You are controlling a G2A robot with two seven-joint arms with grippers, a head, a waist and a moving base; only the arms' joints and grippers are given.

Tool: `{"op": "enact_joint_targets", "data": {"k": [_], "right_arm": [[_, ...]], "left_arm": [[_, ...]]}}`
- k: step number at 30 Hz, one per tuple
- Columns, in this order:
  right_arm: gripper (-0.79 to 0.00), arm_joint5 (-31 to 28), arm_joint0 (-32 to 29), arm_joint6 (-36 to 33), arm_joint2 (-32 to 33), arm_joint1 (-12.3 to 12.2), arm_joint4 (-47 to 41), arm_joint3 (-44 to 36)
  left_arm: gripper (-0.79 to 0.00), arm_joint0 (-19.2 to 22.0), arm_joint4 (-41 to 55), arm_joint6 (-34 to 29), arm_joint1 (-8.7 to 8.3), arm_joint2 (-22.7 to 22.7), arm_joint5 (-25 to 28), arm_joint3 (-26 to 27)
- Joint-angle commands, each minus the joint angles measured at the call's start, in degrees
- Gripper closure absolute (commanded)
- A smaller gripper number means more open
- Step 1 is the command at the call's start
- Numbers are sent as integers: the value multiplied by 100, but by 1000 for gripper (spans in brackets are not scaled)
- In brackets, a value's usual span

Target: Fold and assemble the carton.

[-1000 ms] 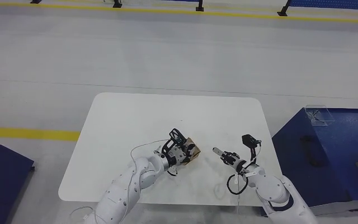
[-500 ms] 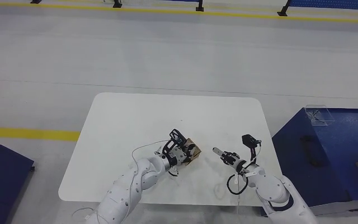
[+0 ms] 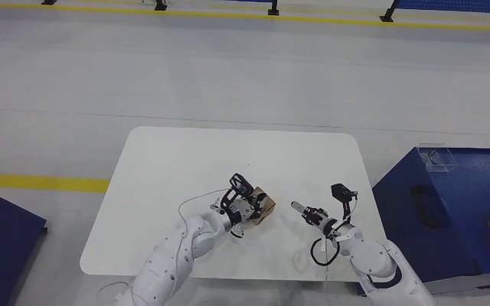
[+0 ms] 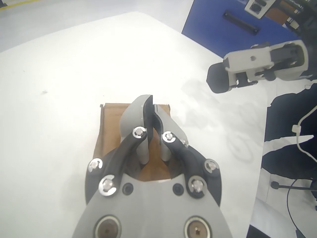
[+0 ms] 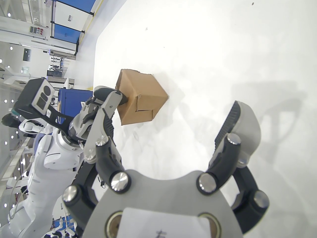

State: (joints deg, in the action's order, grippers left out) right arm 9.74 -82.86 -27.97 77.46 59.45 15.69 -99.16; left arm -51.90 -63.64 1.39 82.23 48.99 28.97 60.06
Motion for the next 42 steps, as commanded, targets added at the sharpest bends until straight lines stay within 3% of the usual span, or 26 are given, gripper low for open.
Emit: {"op": "enact_joint_targets", "data": {"k": [1, 7, 11, 17, 18, 19, 20, 21, 22, 28, 34, 37, 42], "right_arm": [[-785, 0, 0, 0, 0, 0, 0, 0], [-785, 0, 0, 0, 0, 0, 0, 0], [-785, 0, 0, 0, 0, 0, 0, 0], [-785, 0, 0, 0, 0, 0, 0, 0], [-785, 0, 0, 0, 0, 0, 0, 0], [-785, 0, 0, 0, 0, 0, 0, 0], [-785, 0, 0, 0, 0, 0, 0, 0], [-785, 0, 0, 0, 0, 0, 0, 0], [-785, 0, 0, 0, 0, 0, 0, 0], [-785, 0, 0, 0, 0, 0, 0, 0], [-785, 0, 0, 0, 0, 0, 0, 0], [-784, 0, 0, 0, 0, 0, 0, 0], [-785, 0, 0, 0, 0, 0, 0, 0]], "left_arm": [[0, -72, -104, 123, -27, 40, 37, 99], [0, -52, 146, -460, 10, 7, 4, -172], [0, -112, 19, 240, 9, 40, 95, 69], [0, -568, -577, 1109, -123, 225, 135, 750], [-135, -613, -632, 1121, -134, 236, 127, 817], [-674, -636, -654, 1152, -136, 240, 111, 873], [-785, -646, -644, 1145, -133, 224, 132, 881], [-785, -646, -644, 1145, -133, 224, 132, 881], [-30, -649, -653, 1151, -135, 229, 127, 886], [-412, -646, -643, 1145, -133, 223, 132, 881], [-690, -645, -643, 1145, -133, 224, 132, 881], [-760, -645, -643, 1145, -133, 224, 132, 881], [-784, -645, -643, 1145, -133, 224, 132, 881]]}}
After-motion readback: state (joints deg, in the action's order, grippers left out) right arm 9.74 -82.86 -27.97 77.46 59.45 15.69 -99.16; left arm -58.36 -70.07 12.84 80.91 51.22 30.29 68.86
